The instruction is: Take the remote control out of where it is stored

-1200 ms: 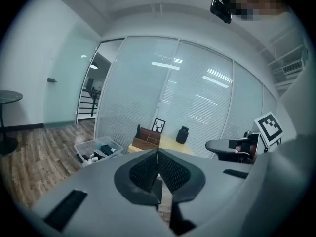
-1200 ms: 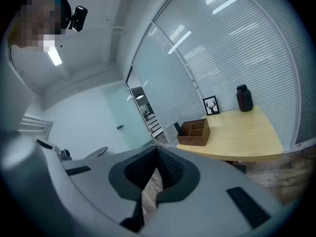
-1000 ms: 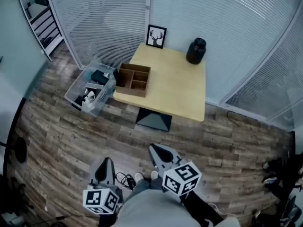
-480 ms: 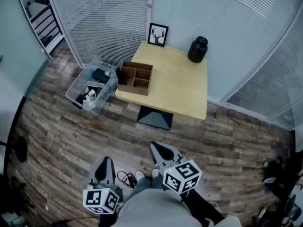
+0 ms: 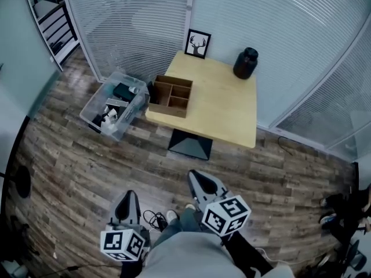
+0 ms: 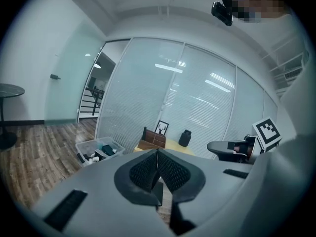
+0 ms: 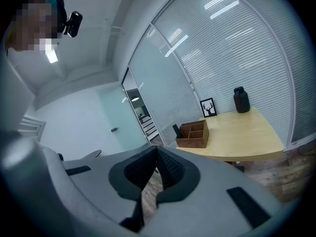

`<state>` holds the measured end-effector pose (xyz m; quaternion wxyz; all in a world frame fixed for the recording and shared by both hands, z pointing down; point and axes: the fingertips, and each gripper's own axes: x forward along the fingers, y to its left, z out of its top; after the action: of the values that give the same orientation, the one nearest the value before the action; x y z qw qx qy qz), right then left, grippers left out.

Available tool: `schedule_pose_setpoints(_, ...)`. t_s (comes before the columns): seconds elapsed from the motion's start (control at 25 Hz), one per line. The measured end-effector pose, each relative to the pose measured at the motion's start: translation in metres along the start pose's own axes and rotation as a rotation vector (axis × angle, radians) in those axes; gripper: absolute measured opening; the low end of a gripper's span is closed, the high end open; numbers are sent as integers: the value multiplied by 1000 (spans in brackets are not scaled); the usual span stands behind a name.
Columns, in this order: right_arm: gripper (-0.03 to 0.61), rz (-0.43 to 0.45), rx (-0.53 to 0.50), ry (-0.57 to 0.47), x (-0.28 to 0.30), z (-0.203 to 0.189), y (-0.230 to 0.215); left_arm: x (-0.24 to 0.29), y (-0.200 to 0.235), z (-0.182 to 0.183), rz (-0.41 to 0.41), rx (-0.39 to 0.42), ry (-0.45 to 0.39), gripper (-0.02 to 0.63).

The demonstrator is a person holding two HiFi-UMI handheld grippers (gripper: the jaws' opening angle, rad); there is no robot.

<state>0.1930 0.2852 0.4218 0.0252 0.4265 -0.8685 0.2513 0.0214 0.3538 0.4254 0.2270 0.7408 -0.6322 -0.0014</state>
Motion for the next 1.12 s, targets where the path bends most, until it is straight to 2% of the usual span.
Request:
schedule_pose_setpoints(0.28, 5, 17, -31, -14, 21, 13, -5, 22, 8, 6, 3, -3, 2, 9)
schedule_pose_setpoints(0.76, 5, 75, -60, 24, 93, 54, -45, 95, 13, 40, 56, -4, -35, 9)
schedule_pose_setpoints(1.12, 5, 102, -80, 51, 128, 76, -80, 144, 10, 49, 92, -22, -40, 9)
